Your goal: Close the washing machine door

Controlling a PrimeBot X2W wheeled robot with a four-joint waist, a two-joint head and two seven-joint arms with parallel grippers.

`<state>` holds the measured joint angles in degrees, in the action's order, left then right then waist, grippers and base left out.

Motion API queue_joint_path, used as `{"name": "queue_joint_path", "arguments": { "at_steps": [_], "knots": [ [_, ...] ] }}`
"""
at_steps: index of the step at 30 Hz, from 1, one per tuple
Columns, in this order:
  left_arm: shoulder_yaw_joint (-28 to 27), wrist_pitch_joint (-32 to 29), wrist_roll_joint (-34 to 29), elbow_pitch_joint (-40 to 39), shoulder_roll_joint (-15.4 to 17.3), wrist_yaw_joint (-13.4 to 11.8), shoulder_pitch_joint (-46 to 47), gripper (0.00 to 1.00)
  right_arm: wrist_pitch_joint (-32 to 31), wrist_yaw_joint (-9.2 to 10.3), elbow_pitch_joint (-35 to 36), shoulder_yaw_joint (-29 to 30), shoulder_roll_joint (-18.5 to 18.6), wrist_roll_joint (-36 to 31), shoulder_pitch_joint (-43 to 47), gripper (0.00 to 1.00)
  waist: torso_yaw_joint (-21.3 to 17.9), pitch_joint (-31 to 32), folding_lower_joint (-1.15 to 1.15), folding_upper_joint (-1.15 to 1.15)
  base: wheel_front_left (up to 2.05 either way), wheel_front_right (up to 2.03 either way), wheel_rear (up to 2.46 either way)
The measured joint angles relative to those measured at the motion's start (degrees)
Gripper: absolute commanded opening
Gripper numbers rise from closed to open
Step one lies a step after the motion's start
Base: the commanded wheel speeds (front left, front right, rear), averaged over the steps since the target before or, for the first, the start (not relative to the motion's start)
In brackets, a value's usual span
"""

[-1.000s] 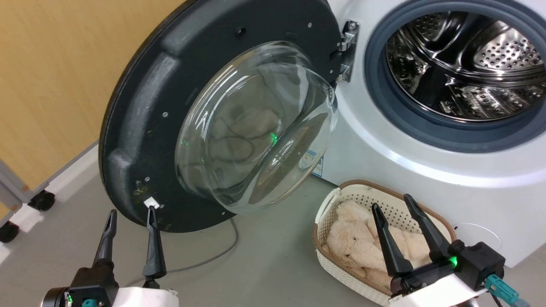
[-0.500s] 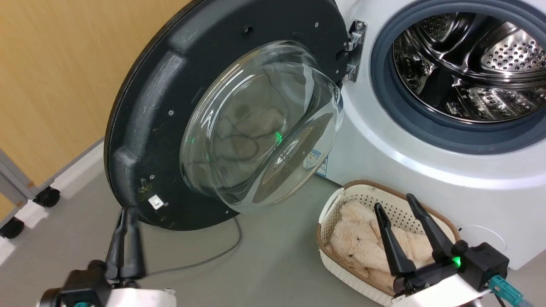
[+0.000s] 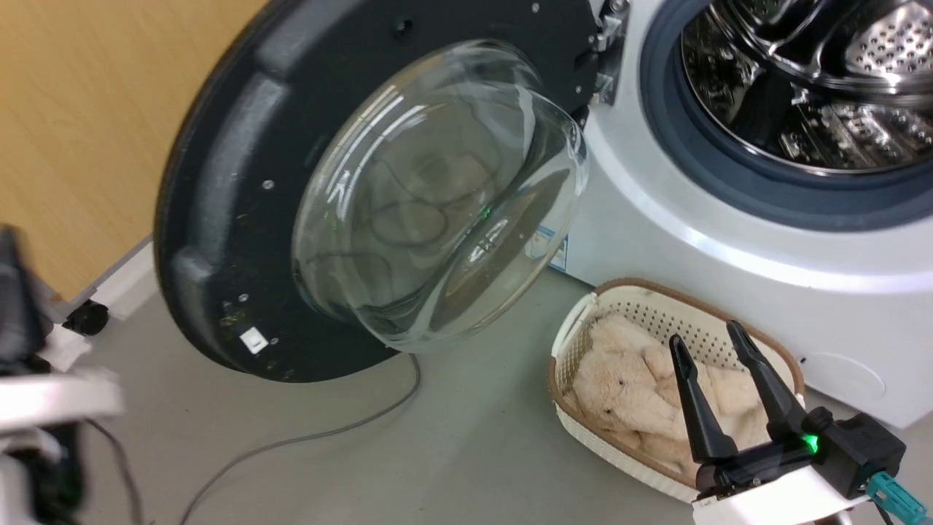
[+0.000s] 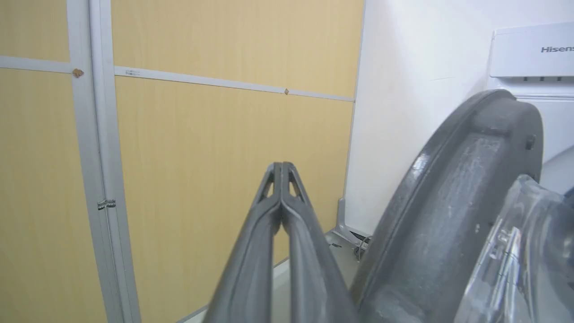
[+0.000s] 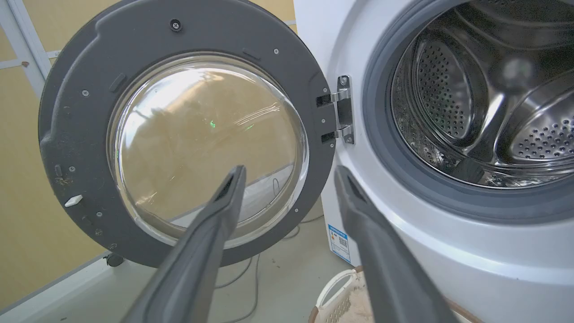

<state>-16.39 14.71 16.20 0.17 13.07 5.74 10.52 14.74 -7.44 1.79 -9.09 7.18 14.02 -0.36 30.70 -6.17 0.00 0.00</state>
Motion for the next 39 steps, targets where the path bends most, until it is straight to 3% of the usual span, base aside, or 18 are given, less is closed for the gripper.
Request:
{"name": "queue_joint_path", "arguments": {
  "at_steps": [4, 7, 12, 20, 27, 32, 39],
  "knots": [
    [-3.4, -0.4, 8.0, 9.4, 5.9, 1.1, 6.7, 0.0, 0.0, -0.01, 0.3, 0.0, 0.2, 0.0, -0.1, 1.0, -1.2, -1.2, 0.0, 0.0, 0.0, 0.0, 0.0],
    [-4.5, -5.0, 17.4, 17.9, 8.4, 1.5, 11.6, 0.0, 0.0, -0.01, 0.4, 0.0, 0.5, 0.0, -0.1, 1.0, -2.1, -2.0, 0.0, 0.0, 0.0, 0.0, 0.0],
    [-2.6, -20.6, 43.1, 25.1, 9.6, 1.5, 16.8, 0.0, 0.0, 0.0, 0.4, 0.0, 0.8, 0.0, -0.2, 1.0, -3.3, -2.7, 0.0, 0.0, 0.0, 0.0, 0.0],
    [-3.2, -41.3, 63.3, 30.4, 11.0, 1.5, 16.7, 0.0, 0.0, 0.0, 0.4, -0.1, 0.9, 0.0, -0.2, 1.0, -4.3, -2.9, 0.0, 0.0, 0.0, 0.0, 0.0],
    [-2.6, -54.5, 72.1, 28.8, 10.8, 1.5, 14.1, 0.0, 0.0, 0.0, 0.2, 0.1, 0.6, 0.0, -0.2, 1.0, -4.9, -1.8, 0.0, 0.0, 0.0, 0.0, 0.0],
    [-1.2, -60.0, 74.2, 25.1, 10.4, 1.5, 11.6, 0.0, 0.0, 0.0, 0.1, 0.4, 0.0, 0.1, -0.2, 1.0, -5.6, -0.7, 0.0, 0.0, 0.0, 0.0, 0.0],
    [1.9, -65.9, 76.0, 19.4, 7.2, 1.5, 7.1, 0.0, 0.0, 0.0, 0.3, 1.4, -0.9, 0.7, -0.1, 1.0, -7.5, 1.2, 0.0, 0.0, 0.0, 0.0, 0.0]
  ]
}}
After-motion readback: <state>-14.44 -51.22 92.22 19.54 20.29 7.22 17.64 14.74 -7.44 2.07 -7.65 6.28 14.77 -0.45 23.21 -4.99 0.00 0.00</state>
